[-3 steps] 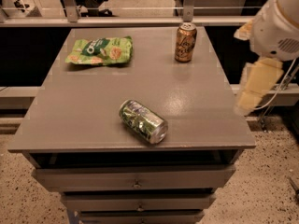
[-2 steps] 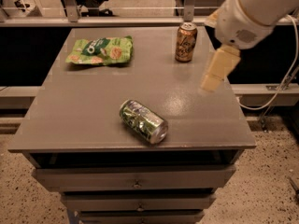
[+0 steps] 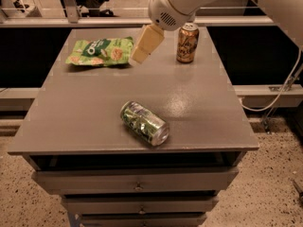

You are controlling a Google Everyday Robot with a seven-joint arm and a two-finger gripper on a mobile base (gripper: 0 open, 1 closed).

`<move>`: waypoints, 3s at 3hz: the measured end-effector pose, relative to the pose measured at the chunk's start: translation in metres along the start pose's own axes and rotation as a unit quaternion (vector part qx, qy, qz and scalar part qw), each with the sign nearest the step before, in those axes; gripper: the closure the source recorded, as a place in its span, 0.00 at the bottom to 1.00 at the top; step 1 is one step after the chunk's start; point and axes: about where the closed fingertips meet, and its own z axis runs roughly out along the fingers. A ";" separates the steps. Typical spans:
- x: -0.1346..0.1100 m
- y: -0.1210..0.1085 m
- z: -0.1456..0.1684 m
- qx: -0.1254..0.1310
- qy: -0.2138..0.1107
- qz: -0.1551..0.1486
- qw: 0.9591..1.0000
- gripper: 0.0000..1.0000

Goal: Pick green rice chip bag

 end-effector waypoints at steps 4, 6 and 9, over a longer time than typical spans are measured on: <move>-0.032 -0.035 0.147 -0.001 -0.054 0.063 0.997 0.00; -0.026 -0.041 0.224 -0.022 -0.042 0.081 0.996 0.00; -0.028 -0.055 0.230 -0.007 -0.046 0.086 0.995 0.64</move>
Offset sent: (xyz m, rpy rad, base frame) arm 0.0693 0.0522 -0.0406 0.1163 -0.0108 -0.0635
